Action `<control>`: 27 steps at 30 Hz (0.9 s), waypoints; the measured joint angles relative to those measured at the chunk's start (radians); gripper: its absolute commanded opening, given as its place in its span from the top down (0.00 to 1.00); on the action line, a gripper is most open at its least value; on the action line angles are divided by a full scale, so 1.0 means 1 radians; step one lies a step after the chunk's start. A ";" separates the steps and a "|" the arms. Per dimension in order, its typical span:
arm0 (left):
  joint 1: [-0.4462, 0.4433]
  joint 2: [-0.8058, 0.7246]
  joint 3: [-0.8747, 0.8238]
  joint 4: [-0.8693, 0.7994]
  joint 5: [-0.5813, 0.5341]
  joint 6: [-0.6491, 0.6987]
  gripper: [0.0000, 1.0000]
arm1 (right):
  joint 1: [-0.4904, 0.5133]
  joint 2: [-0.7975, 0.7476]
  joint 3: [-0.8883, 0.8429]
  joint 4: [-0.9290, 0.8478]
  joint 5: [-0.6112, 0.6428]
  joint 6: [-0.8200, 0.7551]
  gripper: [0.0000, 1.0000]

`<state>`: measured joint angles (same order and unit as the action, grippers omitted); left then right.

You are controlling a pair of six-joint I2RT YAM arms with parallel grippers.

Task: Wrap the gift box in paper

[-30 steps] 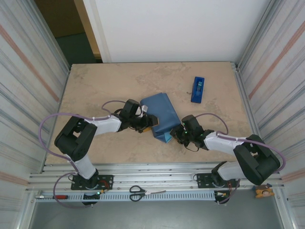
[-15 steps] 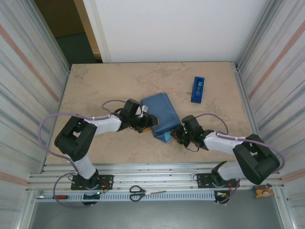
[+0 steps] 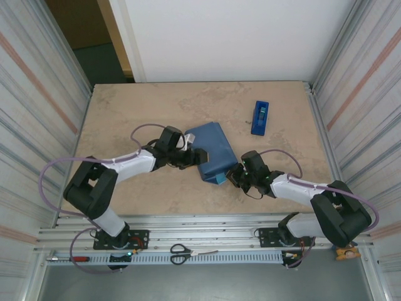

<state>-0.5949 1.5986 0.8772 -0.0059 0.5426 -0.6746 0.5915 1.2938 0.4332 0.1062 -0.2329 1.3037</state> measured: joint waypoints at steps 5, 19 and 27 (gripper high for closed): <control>-0.024 -0.114 -0.002 -0.055 -0.122 0.163 0.23 | -0.012 0.000 0.000 0.018 -0.022 0.014 0.92; -0.475 -0.149 -0.134 0.065 -0.657 1.017 0.08 | -0.031 0.000 0.000 0.029 -0.052 0.029 0.91; -0.560 0.000 -0.124 0.158 -0.909 1.213 0.01 | -0.031 0.000 0.000 0.030 -0.053 0.029 0.91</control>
<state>-1.1545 1.5986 0.7536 0.1516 -0.3668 0.5385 0.5606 1.2938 0.4332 0.1360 -0.2859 1.3331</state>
